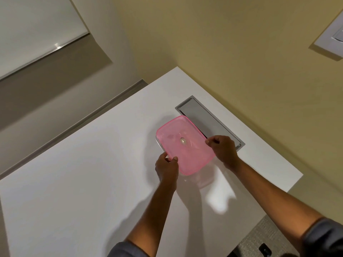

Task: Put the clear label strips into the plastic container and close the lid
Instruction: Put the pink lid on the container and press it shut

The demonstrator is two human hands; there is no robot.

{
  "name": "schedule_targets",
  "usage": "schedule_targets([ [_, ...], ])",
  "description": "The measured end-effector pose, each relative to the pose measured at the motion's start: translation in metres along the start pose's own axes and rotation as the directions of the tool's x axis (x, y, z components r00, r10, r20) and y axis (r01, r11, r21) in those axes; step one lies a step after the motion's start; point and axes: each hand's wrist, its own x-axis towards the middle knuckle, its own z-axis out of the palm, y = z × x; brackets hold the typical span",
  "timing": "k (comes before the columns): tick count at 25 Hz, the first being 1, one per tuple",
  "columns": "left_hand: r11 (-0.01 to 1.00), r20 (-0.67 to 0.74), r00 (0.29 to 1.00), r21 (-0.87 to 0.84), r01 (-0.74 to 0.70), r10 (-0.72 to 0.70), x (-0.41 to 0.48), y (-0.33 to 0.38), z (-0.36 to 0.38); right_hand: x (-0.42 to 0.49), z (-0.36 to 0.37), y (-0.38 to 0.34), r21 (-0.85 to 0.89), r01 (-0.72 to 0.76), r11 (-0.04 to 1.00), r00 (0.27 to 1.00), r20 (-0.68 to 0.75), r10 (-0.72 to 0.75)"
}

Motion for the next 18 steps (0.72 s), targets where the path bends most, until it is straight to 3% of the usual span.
schedule_targets([
  [4, 1.0, -0.012, 1.0, 0.021, -0.005, 0.005, 0.007, -0.01, -0.002, 0.008, 0.012, 0.003, -0.089, 0.038, 0.995, 0.999, 0.023, -0.036],
  [18, 0.999, -0.01, 0.999, -0.017, 0.046, -0.046, 0.022, -0.029, -0.004, 0.007, 0.021, 0.007, -0.12, 0.073, 0.99, 0.997, 0.026, -0.07],
])
